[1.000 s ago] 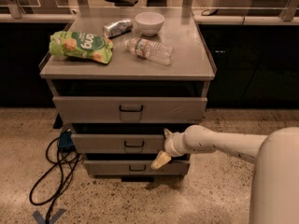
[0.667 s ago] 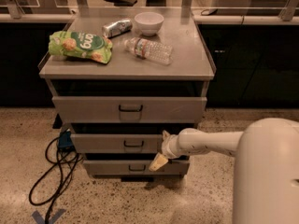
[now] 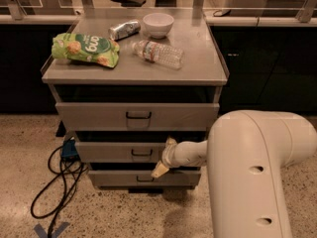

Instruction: Open middle drawer

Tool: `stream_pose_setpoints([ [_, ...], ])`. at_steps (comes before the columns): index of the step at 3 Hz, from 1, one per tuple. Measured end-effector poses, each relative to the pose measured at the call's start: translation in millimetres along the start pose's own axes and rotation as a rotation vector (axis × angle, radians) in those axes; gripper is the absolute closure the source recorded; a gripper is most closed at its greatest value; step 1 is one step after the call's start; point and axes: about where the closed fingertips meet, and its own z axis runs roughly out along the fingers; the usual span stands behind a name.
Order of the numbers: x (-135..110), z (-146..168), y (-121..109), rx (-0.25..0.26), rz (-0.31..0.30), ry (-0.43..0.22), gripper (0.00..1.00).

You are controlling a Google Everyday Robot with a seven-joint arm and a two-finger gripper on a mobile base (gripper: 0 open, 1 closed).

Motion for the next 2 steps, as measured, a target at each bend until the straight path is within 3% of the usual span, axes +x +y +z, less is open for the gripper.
stream_pose_setpoints([
  [1,-3.6,1.2,-4.3,0.02,-0.002,-0.01,0.0],
  [2,-3.6,1.2,-4.3,0.02,-0.003,-0.01,0.16],
])
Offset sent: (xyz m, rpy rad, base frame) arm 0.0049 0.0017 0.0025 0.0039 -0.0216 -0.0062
